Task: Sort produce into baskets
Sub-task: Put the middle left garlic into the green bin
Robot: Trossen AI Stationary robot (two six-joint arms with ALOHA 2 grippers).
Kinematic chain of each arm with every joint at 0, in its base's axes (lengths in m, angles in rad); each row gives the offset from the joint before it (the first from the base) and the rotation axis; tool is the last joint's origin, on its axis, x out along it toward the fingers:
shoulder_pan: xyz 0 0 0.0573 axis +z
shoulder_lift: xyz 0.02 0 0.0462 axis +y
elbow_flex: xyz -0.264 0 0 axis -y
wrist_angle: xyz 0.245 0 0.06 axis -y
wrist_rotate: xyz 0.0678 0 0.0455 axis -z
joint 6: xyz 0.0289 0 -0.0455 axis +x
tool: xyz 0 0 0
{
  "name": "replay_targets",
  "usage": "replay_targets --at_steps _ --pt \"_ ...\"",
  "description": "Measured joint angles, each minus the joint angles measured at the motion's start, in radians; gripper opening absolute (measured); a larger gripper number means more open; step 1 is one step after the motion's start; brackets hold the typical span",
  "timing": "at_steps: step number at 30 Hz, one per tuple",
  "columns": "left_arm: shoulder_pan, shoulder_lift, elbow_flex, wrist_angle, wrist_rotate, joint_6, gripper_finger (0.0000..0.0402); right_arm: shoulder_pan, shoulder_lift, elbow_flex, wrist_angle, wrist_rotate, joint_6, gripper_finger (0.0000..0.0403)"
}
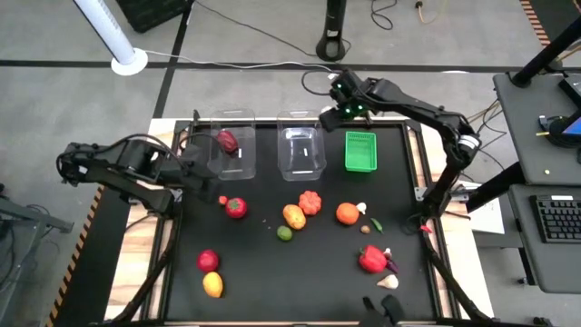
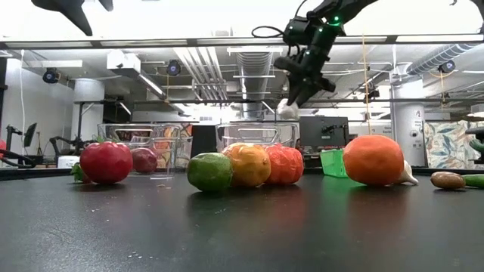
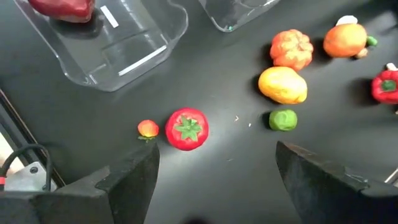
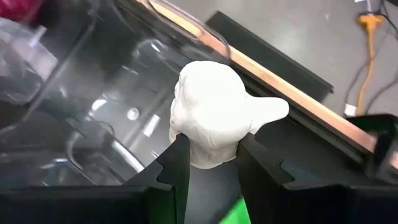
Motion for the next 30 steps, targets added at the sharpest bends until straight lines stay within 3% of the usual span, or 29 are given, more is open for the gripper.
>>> replay_targets --at_steps 6,13,25,30 --pt "0.000 0.021 -0.004 -0.003 0.000 0.000 0.0302 0.000 0.001 0.000 -0.038 0.009 0.004 0.0105" --pt "0.000 0.038 -0.004 -0.004 0.000 0.000 0.0302 -0.009 0.021 -0.009 -0.514 0.199 0.069 0.0105" --pt "0.000 0.051 0.002 -0.005 -0.001 0.016 0.0302 0.000 0.017 -0.157 -0.431 0.185 0.068 0.0105" --pt "0.000 0.052 0.002 -0.005 -0.004 0.036 0.0302 0.016 0.017 -0.224 -0.340 0.175 0.083 0.0132"
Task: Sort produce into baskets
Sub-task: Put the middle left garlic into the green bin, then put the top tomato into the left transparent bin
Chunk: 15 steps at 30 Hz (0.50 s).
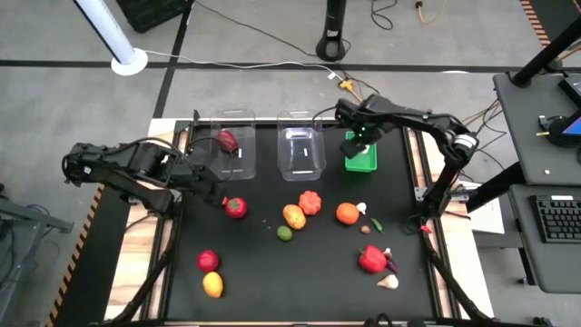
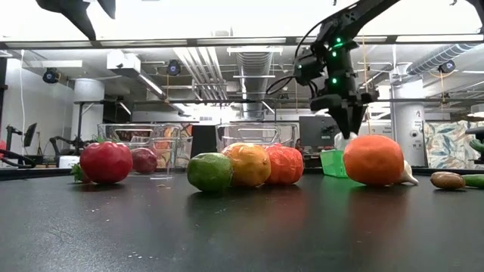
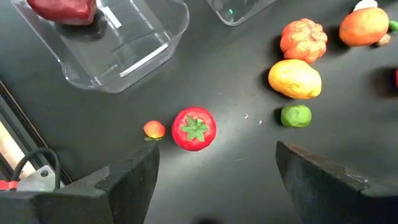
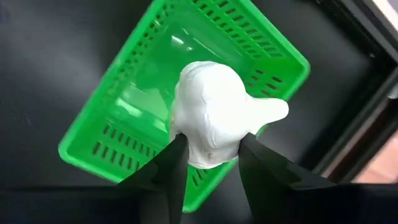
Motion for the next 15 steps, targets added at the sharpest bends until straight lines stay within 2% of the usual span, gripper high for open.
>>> replay_targets --at_steps 7,15 --pt "0.000 0.003 0.000 0.003 0.000 0.027 0.0302 0.007 0.000 -0.031 0.046 -0.036 0.020 0.0185" --pt "0.000 0.007 -0.001 0.009 0.012 0.053 0.0302 0.007 -0.021 -0.028 0.043 -0.037 0.045 0.0213"
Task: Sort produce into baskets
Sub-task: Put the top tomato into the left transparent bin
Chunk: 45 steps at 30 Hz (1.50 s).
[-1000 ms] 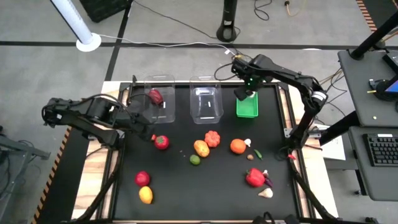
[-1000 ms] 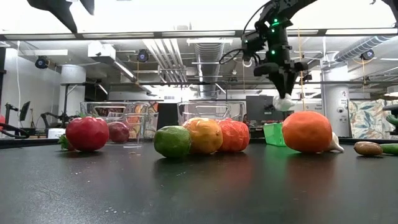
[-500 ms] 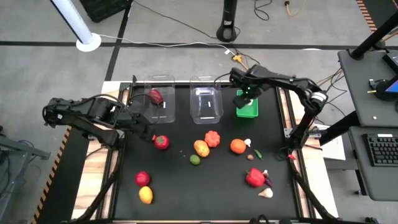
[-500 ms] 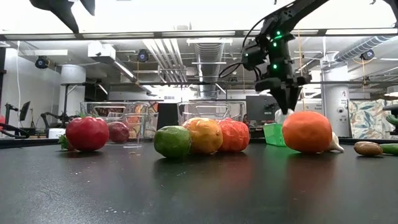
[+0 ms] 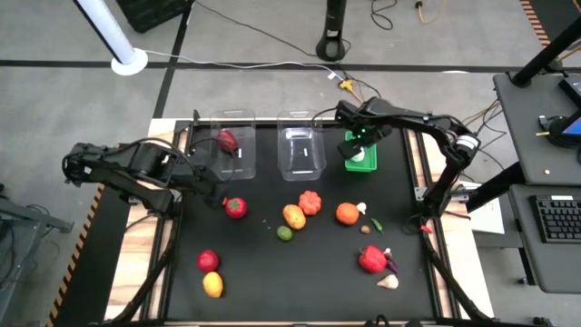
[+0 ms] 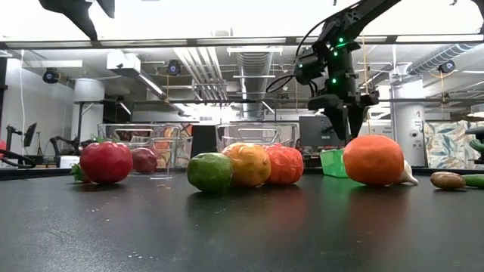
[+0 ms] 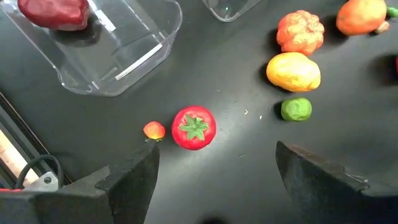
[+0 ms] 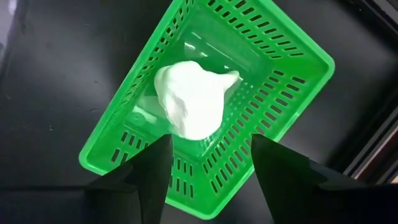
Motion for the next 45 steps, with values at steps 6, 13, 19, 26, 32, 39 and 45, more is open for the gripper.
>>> replay_targets --at_steps 6,13,19,26,32,39,45 --pt "0.000 0.071 -0.013 0.018 0.012 -0.008 0.0302 0.000 -0.039 0.004 0.008 -0.003 0.022 0.0224" --pt "0.017 0.190 -0.013 0.045 0.063 -0.010 0.0302 0.000 -0.072 0.004 0.024 -0.009 0.046 0.0241" --pt "0.041 0.251 -0.018 0.109 0.079 0.053 0.0302 0.000 -0.074 0.004 0.026 -0.026 0.045 0.0254" --pt "0.084 0.216 -0.178 0.301 0.165 0.111 0.0302 0.000 -0.074 0.004 0.026 -0.029 0.041 0.0261" --pt "0.093 0.170 -0.321 0.398 0.193 0.050 0.0302 0.000 -0.074 0.004 0.026 -0.028 0.033 0.0272" --pt "0.098 0.198 -0.333 0.371 0.177 -0.045 0.0302 0.000 -0.074 0.004 0.030 -0.028 0.035 0.0281" --pt "0.101 0.211 -0.337 0.372 0.174 -0.037 0.0302 0.000 -0.074 0.004 0.030 -0.033 0.037 0.0283"
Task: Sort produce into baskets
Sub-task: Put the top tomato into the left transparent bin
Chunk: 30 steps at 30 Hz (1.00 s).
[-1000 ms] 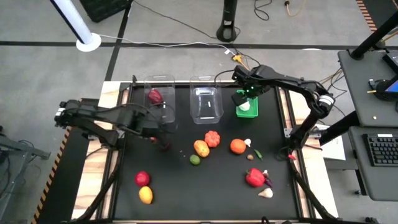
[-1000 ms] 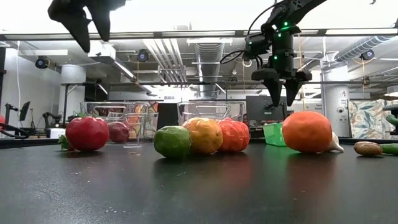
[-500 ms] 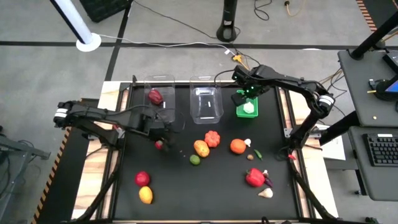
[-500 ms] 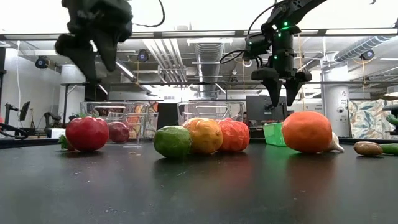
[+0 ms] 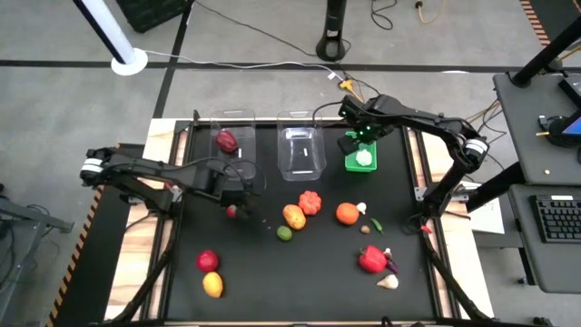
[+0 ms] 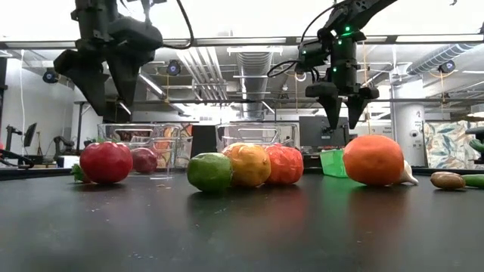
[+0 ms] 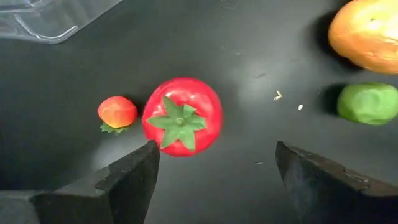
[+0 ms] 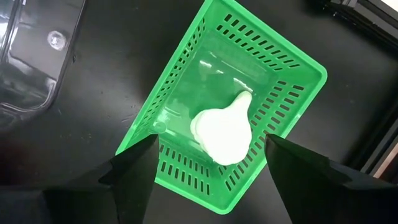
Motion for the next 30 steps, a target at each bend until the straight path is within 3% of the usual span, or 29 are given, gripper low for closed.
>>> replay_targets --at_steps 14,30 --pt "0.012 0.004 -0.147 0.147 -0.061 -0.004 0.0302 0.000 0.000 0.000 0.001 -0.002 0.001 0.0286" --pt "0.013 0.004 -0.250 0.270 -0.060 -0.045 0.0302 0.000 0.000 0.000 0.003 -0.003 0.001 0.0288"
